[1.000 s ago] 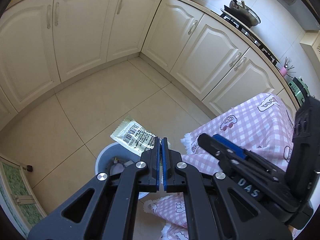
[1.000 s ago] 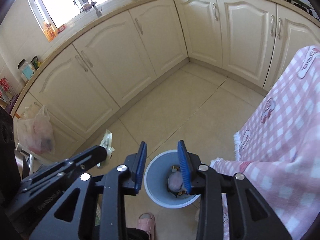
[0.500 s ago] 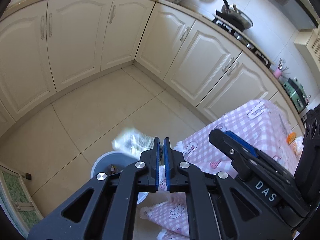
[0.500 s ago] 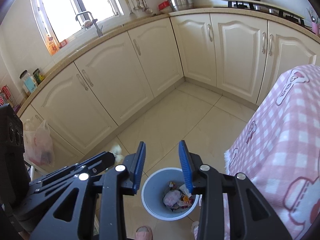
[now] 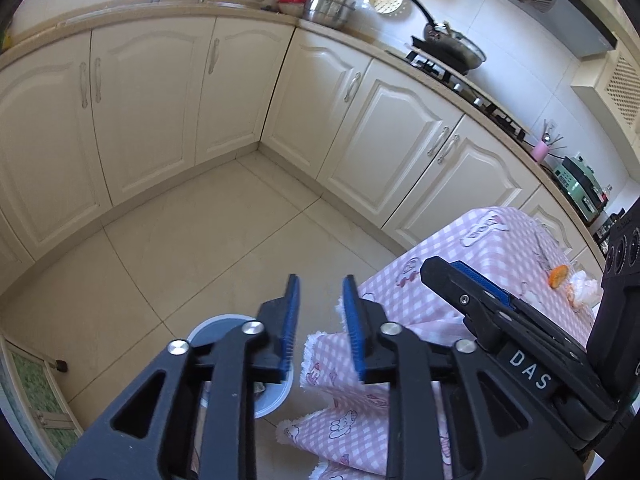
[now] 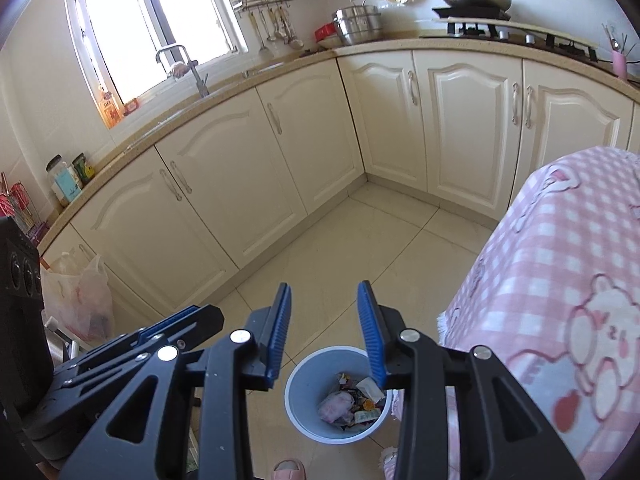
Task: Collect trash
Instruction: 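Move both open tools back toward the table, then grasp the dried orange slice with the left tool while the right tool grasps the white bread bag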
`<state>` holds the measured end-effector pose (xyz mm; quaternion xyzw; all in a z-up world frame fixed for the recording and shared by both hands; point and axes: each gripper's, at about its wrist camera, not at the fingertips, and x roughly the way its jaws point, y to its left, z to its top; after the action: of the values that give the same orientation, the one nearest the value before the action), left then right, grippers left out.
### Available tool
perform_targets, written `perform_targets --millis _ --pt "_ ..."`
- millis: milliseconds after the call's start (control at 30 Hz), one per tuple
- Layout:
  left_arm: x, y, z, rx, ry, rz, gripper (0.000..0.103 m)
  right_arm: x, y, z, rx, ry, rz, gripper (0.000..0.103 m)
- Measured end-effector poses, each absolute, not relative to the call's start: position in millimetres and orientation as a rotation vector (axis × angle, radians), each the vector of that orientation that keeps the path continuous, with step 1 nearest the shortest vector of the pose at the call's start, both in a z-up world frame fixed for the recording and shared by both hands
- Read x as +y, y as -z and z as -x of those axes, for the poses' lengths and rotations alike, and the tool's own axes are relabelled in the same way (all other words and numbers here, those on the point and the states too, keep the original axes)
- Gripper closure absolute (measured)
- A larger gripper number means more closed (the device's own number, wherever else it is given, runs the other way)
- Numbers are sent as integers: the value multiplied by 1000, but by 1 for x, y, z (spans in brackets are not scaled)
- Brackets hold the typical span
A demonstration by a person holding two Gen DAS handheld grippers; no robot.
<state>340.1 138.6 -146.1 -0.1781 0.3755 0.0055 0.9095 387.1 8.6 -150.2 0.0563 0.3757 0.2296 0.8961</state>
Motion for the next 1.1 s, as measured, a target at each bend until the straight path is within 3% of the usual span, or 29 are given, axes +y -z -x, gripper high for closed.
perform_targets --millis 333,500,667,1100 --pt "75 90 -326 680 68 296 60 -73 95 -356 657 -379 -165 65" --pt "17 71 -330 660 145 249 55 -140 73 -345 600 -284 -197 63" --pt "-54 58 -340 648 229 182 44 -219 61 -335 557 -163 -244 61" --pt "-177 87 -398 740 331 83 36 -366 87 -342 577 78 -398 50"
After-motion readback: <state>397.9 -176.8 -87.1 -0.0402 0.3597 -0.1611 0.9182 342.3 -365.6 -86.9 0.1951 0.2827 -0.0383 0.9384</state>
